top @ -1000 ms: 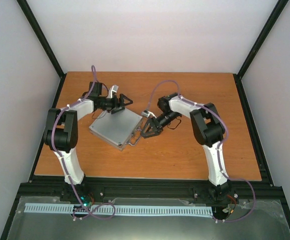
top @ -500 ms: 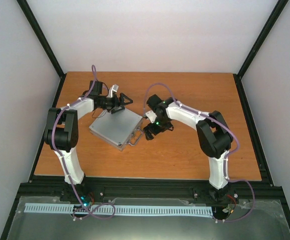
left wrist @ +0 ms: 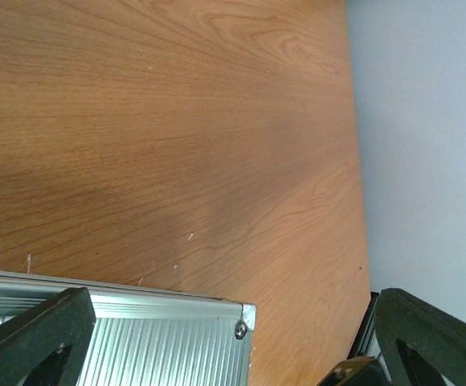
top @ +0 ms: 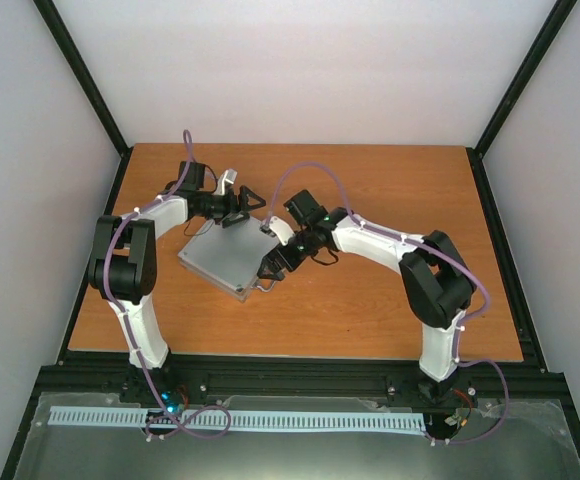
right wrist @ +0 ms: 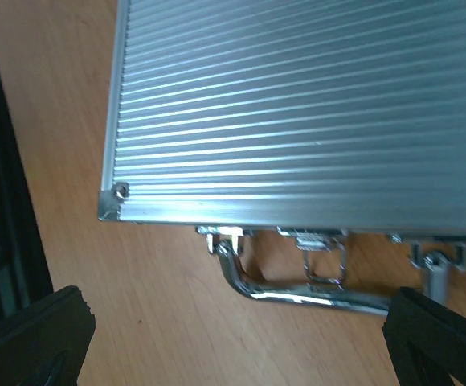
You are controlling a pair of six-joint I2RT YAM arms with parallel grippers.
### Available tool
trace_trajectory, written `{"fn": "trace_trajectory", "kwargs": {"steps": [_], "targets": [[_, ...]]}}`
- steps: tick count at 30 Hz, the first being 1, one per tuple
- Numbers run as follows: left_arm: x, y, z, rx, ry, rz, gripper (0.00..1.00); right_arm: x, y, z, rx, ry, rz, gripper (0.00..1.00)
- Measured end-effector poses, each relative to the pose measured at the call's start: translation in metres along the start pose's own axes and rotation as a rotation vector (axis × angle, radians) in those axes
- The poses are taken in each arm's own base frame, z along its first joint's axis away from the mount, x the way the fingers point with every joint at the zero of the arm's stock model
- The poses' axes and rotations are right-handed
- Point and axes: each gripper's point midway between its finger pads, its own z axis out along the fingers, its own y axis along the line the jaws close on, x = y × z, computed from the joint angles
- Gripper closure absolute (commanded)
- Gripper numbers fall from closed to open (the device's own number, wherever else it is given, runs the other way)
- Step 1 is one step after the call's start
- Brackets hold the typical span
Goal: Pack up texas hold em set
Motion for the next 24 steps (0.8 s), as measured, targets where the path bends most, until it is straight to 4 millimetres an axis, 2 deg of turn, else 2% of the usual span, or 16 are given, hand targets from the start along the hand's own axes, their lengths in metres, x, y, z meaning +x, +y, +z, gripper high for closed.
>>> {"fn": "trace_trajectory", "kwargs": {"steps": [4,13,24], "targets": [[0.0,0.0,0.0,0.0,0.0,0.0,0.0,0.001,0.006,0.014,-0.087,-0.009,-0.006,0.0],[0.0,0.0,0.0,0.0,0.001,0.0,0.0,0.029,0.003,0.034,-0.136,0.048,0.034,0.0],[0.0,0.001,0.001,-0.002,0.008,-0.004,0.0,0.02,-0.009,0.054,-0.136,0.033,0.023,0.0]]}}
